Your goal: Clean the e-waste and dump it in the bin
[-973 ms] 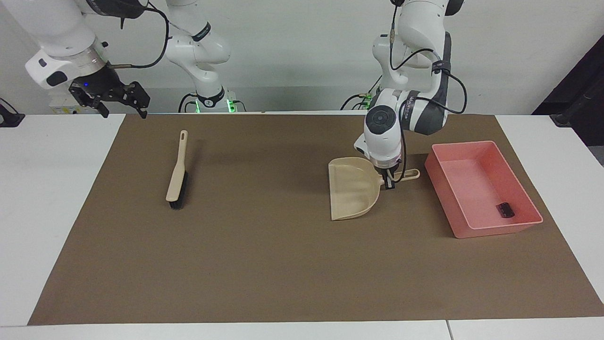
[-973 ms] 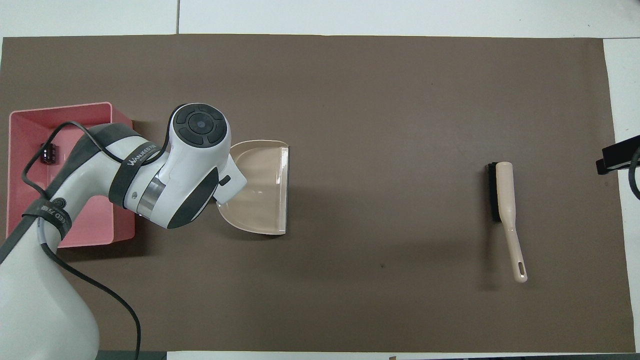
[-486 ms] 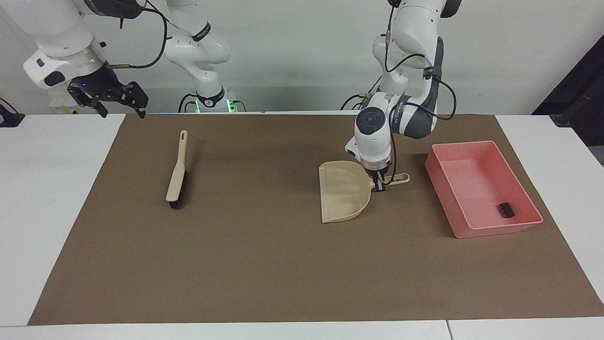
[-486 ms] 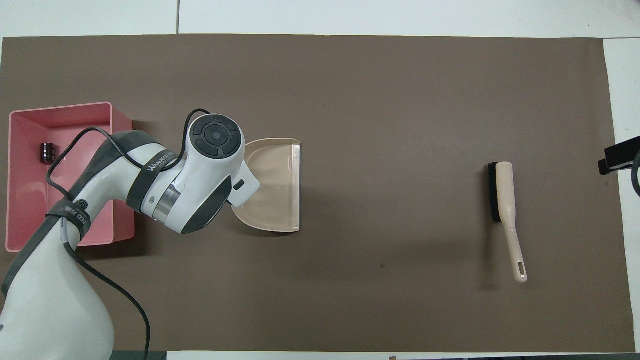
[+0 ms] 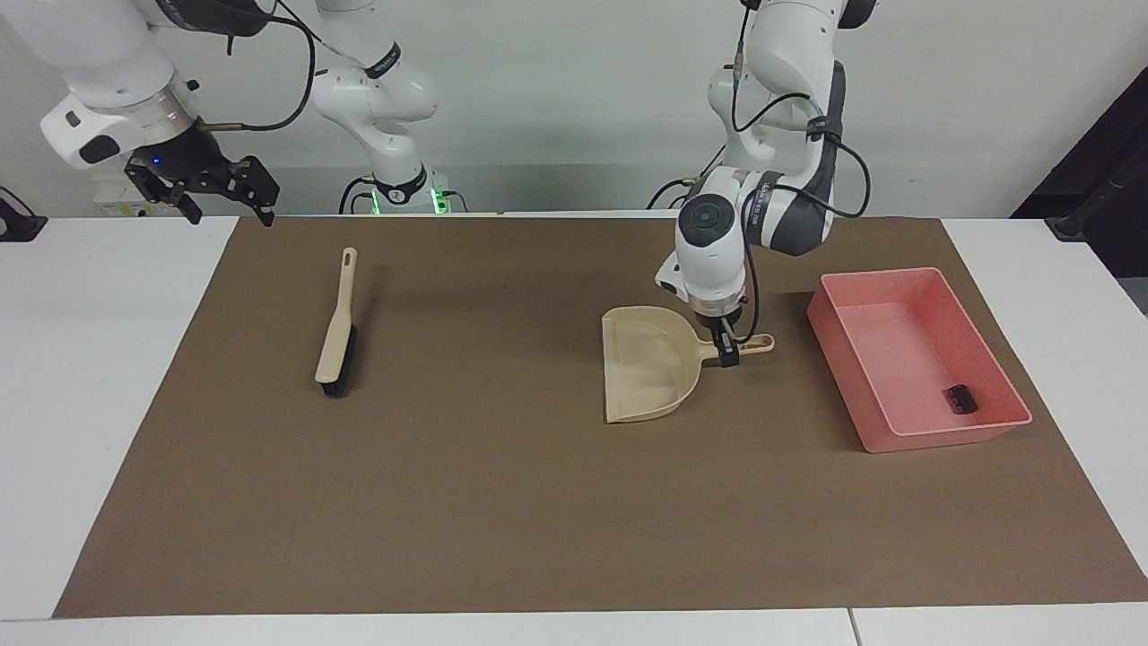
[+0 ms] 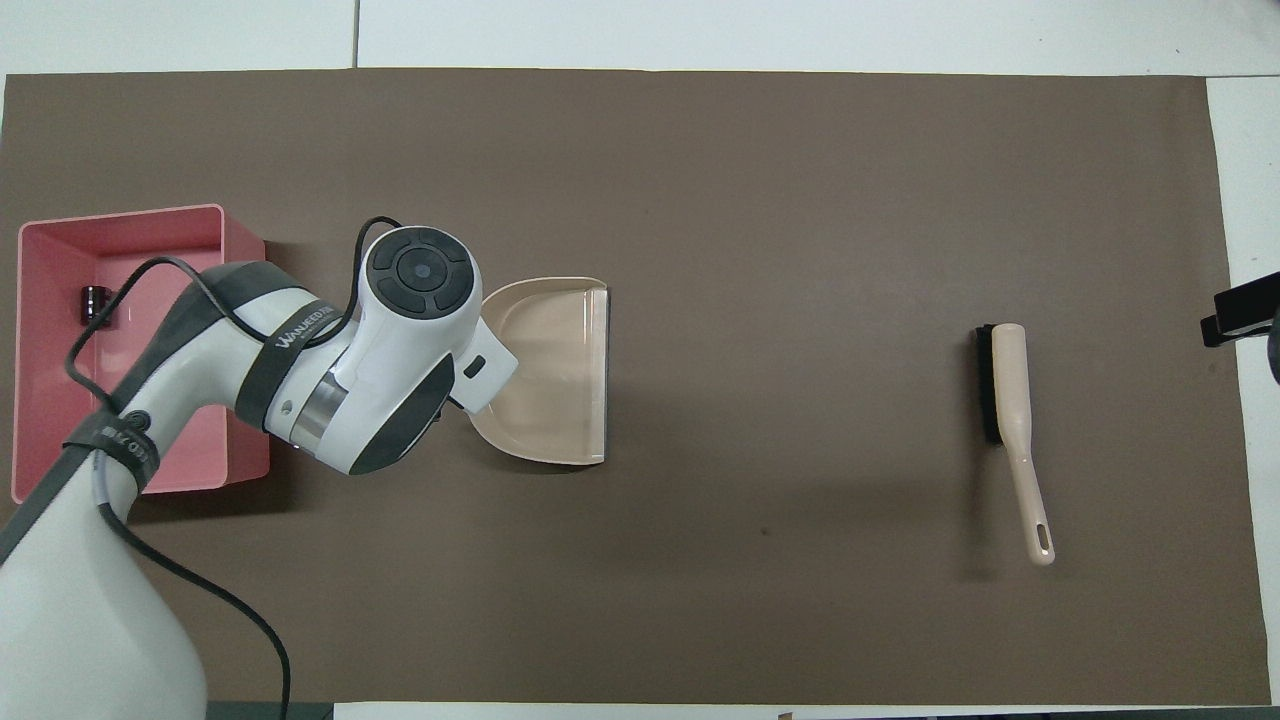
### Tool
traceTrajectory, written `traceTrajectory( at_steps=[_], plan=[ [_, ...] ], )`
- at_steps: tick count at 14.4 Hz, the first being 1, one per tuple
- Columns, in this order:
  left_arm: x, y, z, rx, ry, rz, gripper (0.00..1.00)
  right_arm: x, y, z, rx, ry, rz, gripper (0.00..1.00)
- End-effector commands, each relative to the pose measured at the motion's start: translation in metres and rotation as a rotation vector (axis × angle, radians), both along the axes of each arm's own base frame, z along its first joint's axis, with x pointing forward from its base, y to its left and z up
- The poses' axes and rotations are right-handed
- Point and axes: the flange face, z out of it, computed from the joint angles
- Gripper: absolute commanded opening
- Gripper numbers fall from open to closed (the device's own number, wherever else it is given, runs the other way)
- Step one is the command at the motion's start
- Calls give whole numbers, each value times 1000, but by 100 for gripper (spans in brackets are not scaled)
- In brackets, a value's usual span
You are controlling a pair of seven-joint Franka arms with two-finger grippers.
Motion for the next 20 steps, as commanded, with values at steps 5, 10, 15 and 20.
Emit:
traceTrajectory(
  at_steps=[5, 10, 15, 20],
  plan=[
    [6, 95, 47, -9, -98, 651, 97, -4, -4, -1, -18, -8, -9, 99],
    [37, 165, 89, -128, -143, 1091, 97, -4, -4, -1, -18, -8, -9, 99],
    [53, 210, 193, -217, -176, 1233, 97, -4, -4, -1, -18, -6, -9, 99],
    [50, 211, 255, -242, -185, 1242, 98, -4, -4, -1, -16, -6, -9, 99]
  ],
)
